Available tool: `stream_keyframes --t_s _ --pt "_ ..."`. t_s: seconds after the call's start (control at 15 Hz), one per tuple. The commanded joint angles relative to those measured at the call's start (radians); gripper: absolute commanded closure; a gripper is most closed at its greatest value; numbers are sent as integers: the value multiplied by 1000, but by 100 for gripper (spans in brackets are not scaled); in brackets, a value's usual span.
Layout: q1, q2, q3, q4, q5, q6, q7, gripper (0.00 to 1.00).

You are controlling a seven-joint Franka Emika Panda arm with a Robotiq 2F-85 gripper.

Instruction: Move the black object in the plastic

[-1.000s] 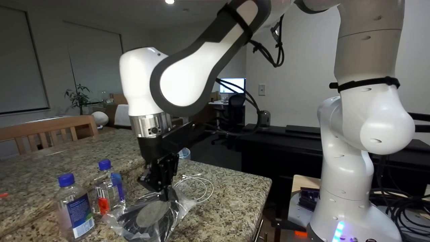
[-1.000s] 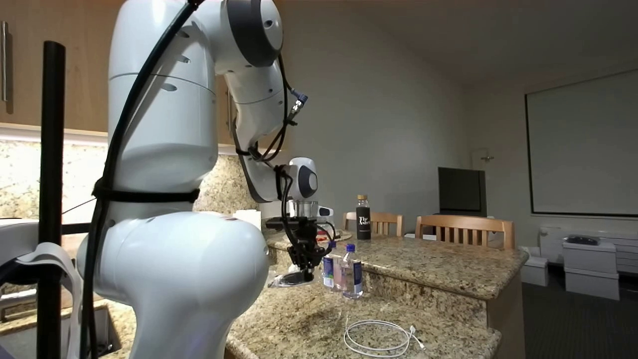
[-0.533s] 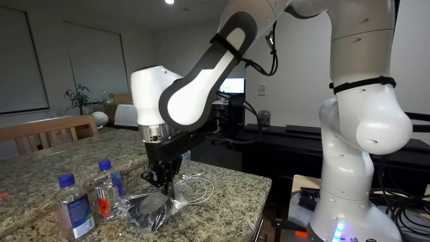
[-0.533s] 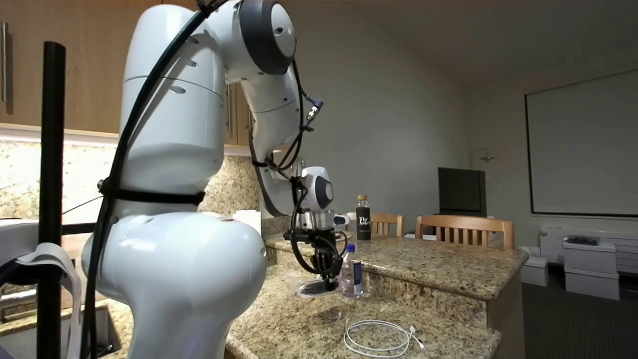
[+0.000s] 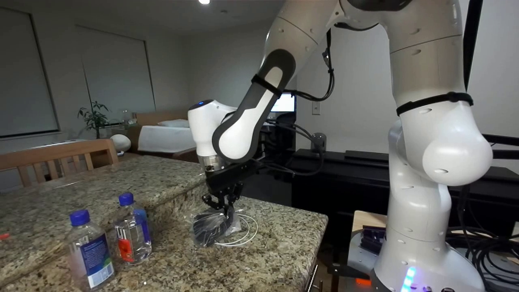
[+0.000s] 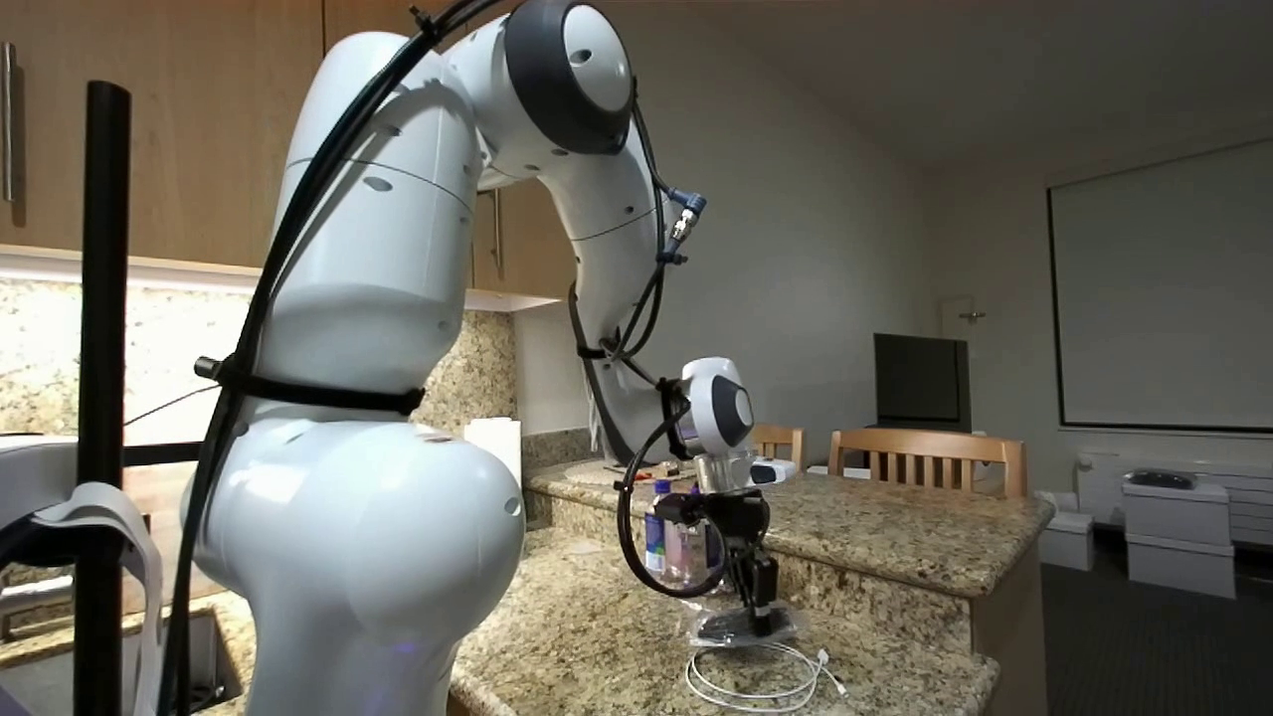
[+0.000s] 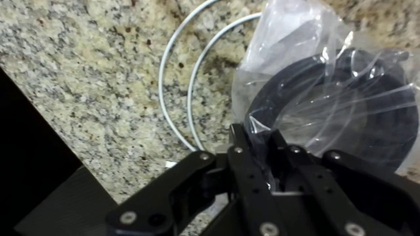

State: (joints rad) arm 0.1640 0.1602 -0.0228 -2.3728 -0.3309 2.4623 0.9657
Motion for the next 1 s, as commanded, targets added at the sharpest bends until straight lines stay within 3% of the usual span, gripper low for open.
stream_keyframes --t_s 0.0,0.47,0.93 --pt "-36 -25 -24 -47 4 11 51 88" --pt "-58 -67 -25 -128 86 62 47 88" --pt "-63 -63 -27 -194 132 127 165 88"
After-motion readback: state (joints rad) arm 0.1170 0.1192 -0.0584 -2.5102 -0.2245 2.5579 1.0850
